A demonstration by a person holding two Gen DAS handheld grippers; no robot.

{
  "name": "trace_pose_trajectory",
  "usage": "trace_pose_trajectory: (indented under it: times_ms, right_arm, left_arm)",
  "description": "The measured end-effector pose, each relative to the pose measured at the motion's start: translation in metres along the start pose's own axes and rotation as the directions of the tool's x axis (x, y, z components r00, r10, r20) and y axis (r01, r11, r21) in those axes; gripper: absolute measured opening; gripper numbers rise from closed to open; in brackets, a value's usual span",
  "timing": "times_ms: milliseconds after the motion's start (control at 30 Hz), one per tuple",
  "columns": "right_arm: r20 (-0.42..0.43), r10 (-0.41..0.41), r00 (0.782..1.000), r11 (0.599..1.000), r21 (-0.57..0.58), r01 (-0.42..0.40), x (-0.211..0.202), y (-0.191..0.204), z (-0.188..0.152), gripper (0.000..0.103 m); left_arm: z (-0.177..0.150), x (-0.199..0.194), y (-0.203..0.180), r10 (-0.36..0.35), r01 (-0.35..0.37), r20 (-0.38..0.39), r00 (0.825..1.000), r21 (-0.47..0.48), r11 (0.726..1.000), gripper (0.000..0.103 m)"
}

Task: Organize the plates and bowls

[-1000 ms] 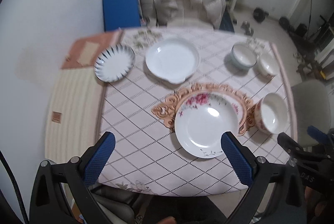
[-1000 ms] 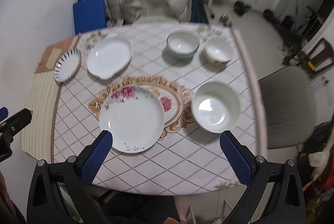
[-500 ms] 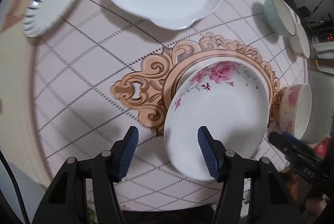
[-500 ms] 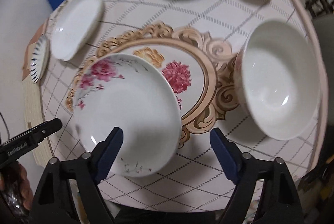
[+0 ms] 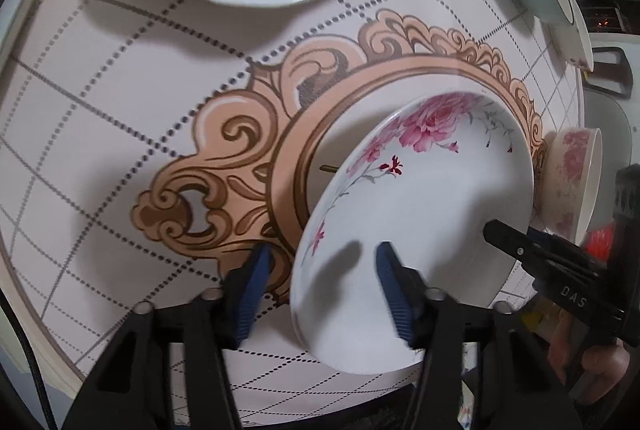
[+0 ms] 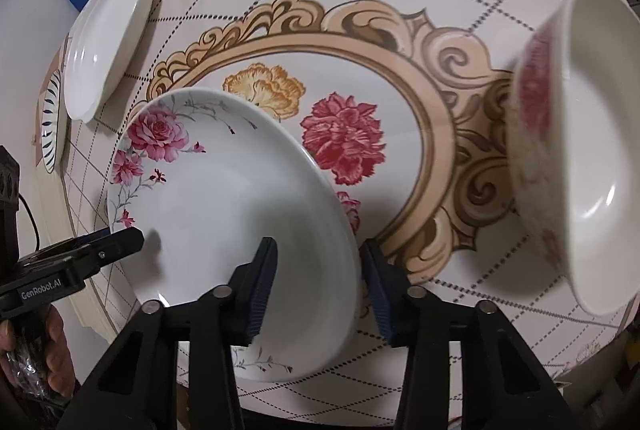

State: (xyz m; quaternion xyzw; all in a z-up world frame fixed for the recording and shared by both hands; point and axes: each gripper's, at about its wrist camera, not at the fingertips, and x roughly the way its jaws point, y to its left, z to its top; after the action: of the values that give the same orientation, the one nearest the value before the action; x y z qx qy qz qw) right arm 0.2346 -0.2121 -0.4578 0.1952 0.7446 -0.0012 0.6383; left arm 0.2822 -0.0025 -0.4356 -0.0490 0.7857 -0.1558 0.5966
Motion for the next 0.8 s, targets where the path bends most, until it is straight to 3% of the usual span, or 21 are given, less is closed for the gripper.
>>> trace_pose_trajectory:
  times_ms: [33,333,500,800]
  right_arm:
    - [-0.004,-0.001,1.000,1.000,-0.002,0.001,0.002,0.001,0.002,0.039]
    - [-0.004,0.028,1.000,1.000,-0.003,-0.028,-0.007,-0.009,0.001,0.025]
    - [-0.002,0.028,1.000,0.999,-0.042,-0.029,-0.013,-0.005,-0.004,0.018]
    - [-0.029,0.022,0.999,0.988,-0.153,-0.027,-0.001,0.042,-0.014,0.016]
  left_arm:
    - [0.000,0.004,0.000,-0.008,0.008,-0.013,1.000,0.001,1.000,0.035]
    - [-0.008,-0.001,0.009,0.032,-0.033,0.028,0.999,0.020,0.999,0.015]
    - [-0.020,-0.010,0.019,0.076,-0.077,0.065,0.995,0.018,0.997,0.013]
    - [-0.047,-0.021,0.070,0.105,-0.102,0.087,0.991,-0.045,0.994,0.012]
